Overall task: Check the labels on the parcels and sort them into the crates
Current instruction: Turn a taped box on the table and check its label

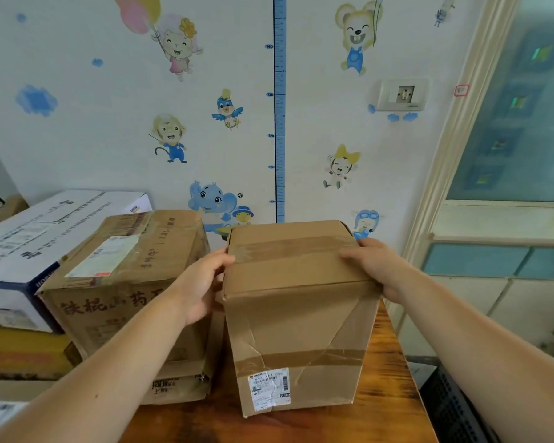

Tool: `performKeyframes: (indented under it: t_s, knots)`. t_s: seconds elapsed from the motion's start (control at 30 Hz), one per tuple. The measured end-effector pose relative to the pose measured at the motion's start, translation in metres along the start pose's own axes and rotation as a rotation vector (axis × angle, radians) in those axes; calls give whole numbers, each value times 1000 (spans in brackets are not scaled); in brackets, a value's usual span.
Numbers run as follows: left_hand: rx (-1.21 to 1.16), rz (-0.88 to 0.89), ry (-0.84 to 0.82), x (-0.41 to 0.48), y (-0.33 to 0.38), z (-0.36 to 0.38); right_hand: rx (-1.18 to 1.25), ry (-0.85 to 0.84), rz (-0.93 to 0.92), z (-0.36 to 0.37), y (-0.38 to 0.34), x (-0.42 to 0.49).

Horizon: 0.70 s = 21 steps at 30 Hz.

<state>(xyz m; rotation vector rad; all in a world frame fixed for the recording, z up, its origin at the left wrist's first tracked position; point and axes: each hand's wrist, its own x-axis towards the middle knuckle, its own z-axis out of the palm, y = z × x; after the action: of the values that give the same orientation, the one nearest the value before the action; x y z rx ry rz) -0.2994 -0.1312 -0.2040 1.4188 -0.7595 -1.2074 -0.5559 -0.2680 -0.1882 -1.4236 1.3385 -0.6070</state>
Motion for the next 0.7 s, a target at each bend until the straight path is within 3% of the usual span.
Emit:
performKeyframes:
  t_s: [0.4,0.7]
  knots:
    - [412,-86,155,23,37,25,-143,-47,158,-2,-21,3]
    - [520,-100,219,34,35,31,-192,7,78,7,-10,19]
